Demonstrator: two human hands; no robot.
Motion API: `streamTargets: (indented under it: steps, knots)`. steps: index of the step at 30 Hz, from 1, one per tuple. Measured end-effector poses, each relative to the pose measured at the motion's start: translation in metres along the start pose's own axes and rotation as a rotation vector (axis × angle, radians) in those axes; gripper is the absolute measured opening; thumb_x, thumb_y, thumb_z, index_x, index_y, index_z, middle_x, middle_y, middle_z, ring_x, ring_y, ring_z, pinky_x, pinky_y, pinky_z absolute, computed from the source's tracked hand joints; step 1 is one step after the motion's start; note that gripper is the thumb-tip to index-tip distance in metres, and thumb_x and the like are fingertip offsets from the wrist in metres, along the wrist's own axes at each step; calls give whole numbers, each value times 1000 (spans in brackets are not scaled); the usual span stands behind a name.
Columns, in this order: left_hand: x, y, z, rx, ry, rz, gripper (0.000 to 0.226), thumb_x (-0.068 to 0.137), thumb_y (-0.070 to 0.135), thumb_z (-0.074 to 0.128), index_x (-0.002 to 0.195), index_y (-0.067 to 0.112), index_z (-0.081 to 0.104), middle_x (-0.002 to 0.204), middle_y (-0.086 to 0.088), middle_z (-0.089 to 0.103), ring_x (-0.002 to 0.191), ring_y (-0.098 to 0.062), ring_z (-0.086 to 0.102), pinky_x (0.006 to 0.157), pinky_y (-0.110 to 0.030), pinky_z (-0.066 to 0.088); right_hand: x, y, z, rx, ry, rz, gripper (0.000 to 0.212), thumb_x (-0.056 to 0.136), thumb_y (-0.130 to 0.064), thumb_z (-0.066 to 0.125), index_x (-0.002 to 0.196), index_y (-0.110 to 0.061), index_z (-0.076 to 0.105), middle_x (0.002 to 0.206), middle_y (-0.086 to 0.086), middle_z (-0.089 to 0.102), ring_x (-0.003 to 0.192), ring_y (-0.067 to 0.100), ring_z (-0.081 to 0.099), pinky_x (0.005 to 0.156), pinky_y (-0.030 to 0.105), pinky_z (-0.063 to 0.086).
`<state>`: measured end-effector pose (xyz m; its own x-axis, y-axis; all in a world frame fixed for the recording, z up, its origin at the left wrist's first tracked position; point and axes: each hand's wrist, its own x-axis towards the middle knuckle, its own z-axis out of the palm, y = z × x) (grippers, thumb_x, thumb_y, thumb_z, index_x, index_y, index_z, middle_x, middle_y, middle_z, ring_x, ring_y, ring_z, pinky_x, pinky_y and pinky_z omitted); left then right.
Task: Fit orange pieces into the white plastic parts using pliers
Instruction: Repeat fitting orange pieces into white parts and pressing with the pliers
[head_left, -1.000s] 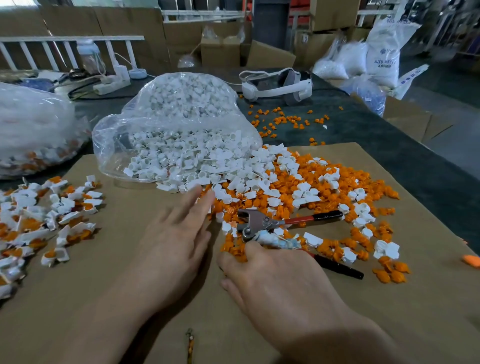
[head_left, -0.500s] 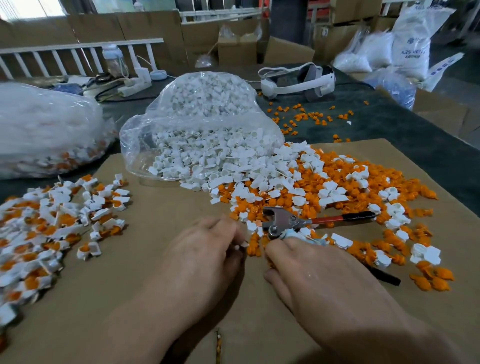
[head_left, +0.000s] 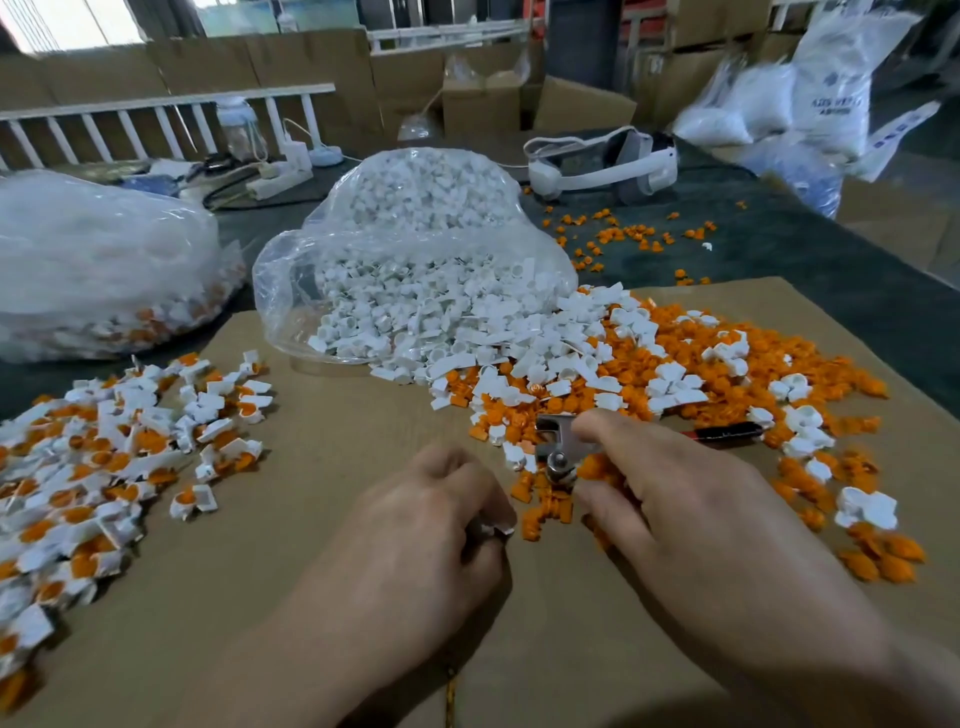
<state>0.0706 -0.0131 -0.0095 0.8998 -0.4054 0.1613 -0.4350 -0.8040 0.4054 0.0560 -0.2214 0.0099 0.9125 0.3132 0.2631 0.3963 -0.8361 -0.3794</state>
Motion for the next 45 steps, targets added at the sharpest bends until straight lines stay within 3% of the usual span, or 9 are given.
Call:
streamTargets:
  steps: [5, 9, 12, 16, 21, 26, 31, 38, 45]
  knots:
    - [3, 1, 2, -2, 16, 32, 16, 83, 24, 65, 83, 38, 58, 103, 20, 63, 93, 1, 55, 78, -10, 42, -1, -1, -1, 48, 21, 32, 7, 91, -47, 40, 98, -45, 38, 83, -22, 50, 91, -1, 49, 75, 25, 43]
    - [2, 1, 5, -53, 54, 6, 31, 85, 30, 69, 76, 44, 43, 102, 22, 61, 96, 1, 55, 81, -20, 47, 3, -3, -2, 155, 21, 101, 9, 90, -41, 55, 82, -37, 52, 85, -19, 55, 87, -3, 51, 76, 16, 42]
    - [3, 2, 6, -97, 68, -27, 35, 80, 29, 76, 71, 38, 44, 97, 20, 60, 91, -1, 55, 76, -23, 47, 4, -2, -1, 364, 36, 203, 5, 85, -39, 65, 87, -39, 60, 88, -24, 59, 77, -2, 57, 67, 11, 45]
    - [4, 3, 6, -125, 103, -85, 31, 77, 30, 78, 72, 33, 47, 89, 17, 56, 89, 0, 53, 72, -22, 45, 5, 1, -2, 839, -132, 362, 24, 87, -18, 69, 95, -40, 66, 74, -1, 68, 63, 14, 65, 62, 29, 56]
    - [4, 4, 6, -134, 31, -157, 28, 75, 40, 79, 85, 40, 53, 95, 20, 50, 97, 6, 46, 73, -14, 42, 6, 2, -6, 993, -155, 336, 25, 86, -14, 68, 92, -37, 68, 81, 3, 71, 65, 19, 67, 61, 31, 54]
    - [3, 6, 4, -250, 87, -231, 43, 73, 33, 83, 94, 46, 47, 105, 33, 49, 89, 4, 51, 65, -18, 45, 9, 1, -4, 1048, -186, 342, 19, 88, -24, 65, 84, -42, 59, 75, 10, 70, 59, 25, 65, 57, 35, 53]
    - [3, 6, 0, -393, 86, -259, 33, 72, 28, 85, 81, 39, 55, 85, 17, 63, 66, -2, 56, 57, -20, 45, 9, 0, -6, 1046, -212, 322, 14, 87, -29, 66, 83, -40, 60, 69, 9, 68, 55, 23, 61, 54, 31, 51]
    - [6, 17, -10, -741, 93, -376, 33, 52, 52, 80, 68, 28, 64, 54, -2, 65, 44, -1, 52, 44, -12, 38, 7, -1, -7, 983, -216, 244, 11, 92, -30, 61, 93, -40, 66, 65, 2, 66, 53, 19, 60, 54, 28, 52]
    - [8, 15, 1, -787, 173, -431, 19, 82, 23, 79, 74, 36, 68, 60, 1, 70, 50, -5, 62, 48, -13, 45, 7, 4, -2, 1033, -199, 238, 11, 93, -30, 60, 94, -38, 67, 73, 6, 67, 55, 24, 61, 54, 37, 52]
